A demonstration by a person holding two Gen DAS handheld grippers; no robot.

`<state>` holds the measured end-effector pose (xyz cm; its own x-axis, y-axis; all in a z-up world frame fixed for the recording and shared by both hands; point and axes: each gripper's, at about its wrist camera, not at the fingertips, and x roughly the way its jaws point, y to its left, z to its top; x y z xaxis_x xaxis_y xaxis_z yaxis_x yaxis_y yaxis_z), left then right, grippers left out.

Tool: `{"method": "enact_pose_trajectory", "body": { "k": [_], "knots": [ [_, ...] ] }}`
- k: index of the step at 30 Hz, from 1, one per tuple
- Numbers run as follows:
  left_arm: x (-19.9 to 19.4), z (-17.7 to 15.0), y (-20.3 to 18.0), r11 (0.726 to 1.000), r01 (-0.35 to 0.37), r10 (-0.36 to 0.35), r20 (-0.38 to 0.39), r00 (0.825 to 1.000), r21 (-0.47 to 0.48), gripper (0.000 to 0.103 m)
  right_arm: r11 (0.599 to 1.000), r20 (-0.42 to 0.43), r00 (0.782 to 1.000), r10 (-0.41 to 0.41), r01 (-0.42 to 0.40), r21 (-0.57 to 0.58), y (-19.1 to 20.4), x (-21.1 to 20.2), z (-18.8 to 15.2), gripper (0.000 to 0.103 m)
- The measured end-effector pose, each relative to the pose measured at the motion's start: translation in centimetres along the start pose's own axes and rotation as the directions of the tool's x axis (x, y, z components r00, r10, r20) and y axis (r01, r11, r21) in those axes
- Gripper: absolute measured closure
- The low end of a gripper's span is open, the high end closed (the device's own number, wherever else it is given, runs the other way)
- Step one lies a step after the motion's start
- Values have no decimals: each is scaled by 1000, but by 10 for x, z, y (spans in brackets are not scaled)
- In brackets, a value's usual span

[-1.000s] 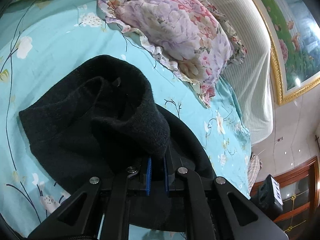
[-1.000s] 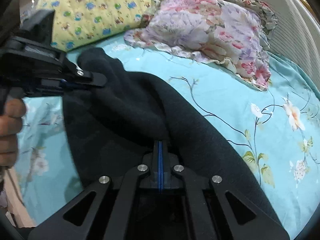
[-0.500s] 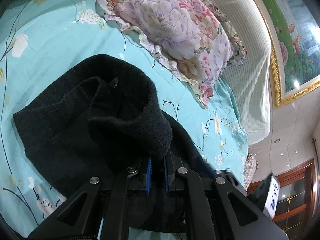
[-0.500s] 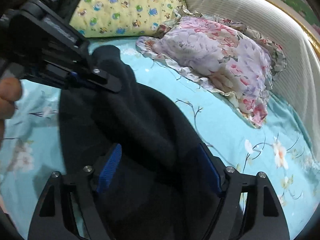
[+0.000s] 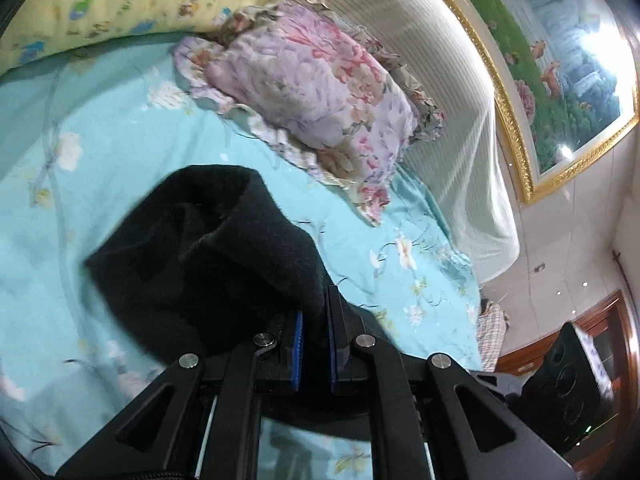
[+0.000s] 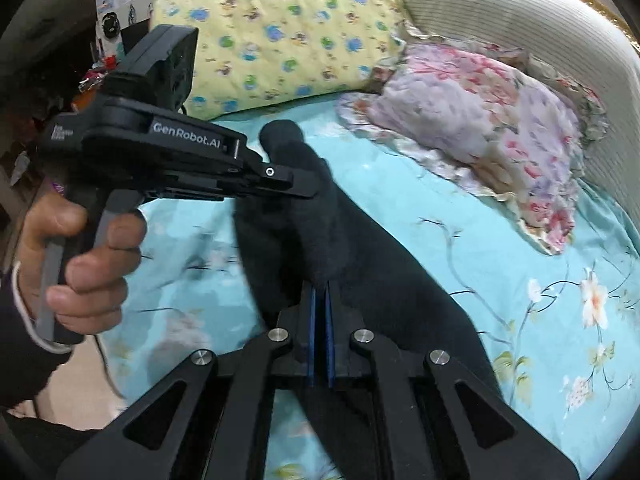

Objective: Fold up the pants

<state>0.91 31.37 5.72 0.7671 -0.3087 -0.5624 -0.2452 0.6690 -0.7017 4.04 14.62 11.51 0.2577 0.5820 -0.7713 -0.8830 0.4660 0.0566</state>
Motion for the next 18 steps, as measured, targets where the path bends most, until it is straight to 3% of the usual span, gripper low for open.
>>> {"method": "enact_pose_trajectory", "body": {
  "k": [11,18],
  "knots": [
    [21,-15,74,992,-68,64,-32,997,-105,95,990,-59,998,-32,40,134,7,69,-24,98],
    [16,-24,87,988,-73,71,-22,997,-137,88,992,-67,997,-34,41,116,14,71,-35,98]
  ]
}}
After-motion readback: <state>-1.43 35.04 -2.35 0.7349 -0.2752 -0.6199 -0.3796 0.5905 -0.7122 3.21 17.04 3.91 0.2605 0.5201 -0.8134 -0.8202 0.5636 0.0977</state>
